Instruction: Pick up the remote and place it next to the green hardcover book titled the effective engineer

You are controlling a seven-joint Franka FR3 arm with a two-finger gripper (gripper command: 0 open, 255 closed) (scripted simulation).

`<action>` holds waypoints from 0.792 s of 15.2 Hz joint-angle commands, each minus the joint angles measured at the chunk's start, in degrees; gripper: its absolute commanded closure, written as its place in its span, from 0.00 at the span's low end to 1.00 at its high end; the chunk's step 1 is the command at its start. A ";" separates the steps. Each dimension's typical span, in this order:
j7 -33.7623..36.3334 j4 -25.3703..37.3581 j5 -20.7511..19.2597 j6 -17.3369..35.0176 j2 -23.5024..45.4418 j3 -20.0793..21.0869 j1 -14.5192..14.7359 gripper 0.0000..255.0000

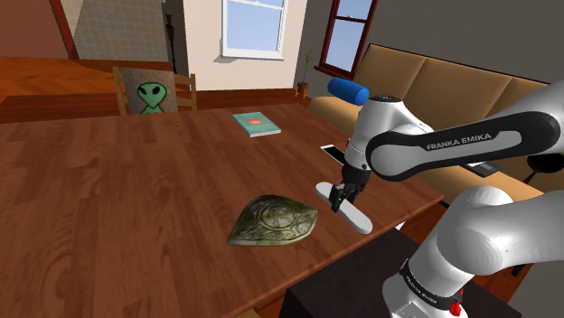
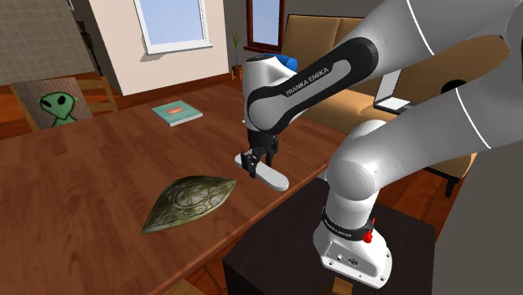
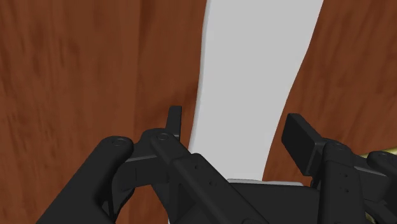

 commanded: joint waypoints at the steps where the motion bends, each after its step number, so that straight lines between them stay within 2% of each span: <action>1: 0.00 0.00 0.00 0.00 0.00 0.00 0.00 1.00; 6: 0.00 -0.01 0.00 0.02 0.01 0.00 0.00 1.00; 12: -0.07 3.05 -0.48 -6.84 -3.80 -0.50 -0.16 1.00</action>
